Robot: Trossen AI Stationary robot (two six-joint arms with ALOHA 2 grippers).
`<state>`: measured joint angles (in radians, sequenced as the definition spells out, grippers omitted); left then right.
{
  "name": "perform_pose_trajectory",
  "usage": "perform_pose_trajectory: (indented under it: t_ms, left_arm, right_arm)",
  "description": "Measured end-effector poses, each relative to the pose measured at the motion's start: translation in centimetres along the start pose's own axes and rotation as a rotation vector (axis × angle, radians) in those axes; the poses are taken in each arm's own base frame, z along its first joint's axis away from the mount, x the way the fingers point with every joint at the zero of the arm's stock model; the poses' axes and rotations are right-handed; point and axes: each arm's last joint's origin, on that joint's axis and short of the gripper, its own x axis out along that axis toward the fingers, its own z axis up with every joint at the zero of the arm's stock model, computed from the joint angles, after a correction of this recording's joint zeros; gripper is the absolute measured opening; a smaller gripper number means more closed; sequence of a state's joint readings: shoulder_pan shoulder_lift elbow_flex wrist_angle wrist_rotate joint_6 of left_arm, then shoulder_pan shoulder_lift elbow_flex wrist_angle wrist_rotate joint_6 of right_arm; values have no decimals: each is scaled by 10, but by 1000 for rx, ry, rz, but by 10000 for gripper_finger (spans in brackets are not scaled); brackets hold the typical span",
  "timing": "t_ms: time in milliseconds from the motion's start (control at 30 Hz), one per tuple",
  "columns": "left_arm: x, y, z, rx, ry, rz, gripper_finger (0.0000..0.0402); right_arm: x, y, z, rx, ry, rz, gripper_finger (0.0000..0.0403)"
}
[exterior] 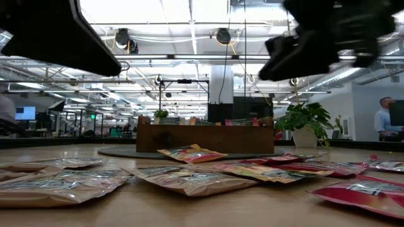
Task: Pick & Place Tea
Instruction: Put the mango tea sachet into the middle compartment of the wooden organizer
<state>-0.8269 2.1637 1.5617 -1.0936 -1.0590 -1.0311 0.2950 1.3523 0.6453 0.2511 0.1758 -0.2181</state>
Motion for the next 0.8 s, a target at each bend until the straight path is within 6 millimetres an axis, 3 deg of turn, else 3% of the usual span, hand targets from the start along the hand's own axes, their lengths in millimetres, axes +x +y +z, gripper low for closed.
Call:
perform_pose_trajectory:
  t_ms: [100,233,400,533,800]
  left_arm:
    - [0,-5,2,29,3,-38,6]
    - [3,-14,10,72,2,-133,11]
    - [-3,-34,26,166,-85,-337,5]
    - [-25,-48,41,289,-255,-541,9]
    - [-36,-31,51,311,-388,-556,9]
  right_arm:
    - [-1,24,-3,-69,-139,46,84]
    - [-6,42,-15,-160,-279,125,71]
    - [-13,43,-25,-196,-395,146,58]
    - [-14,40,-28,-167,-415,131,52]
    - [-15,39,-26,-162,-438,126,47]
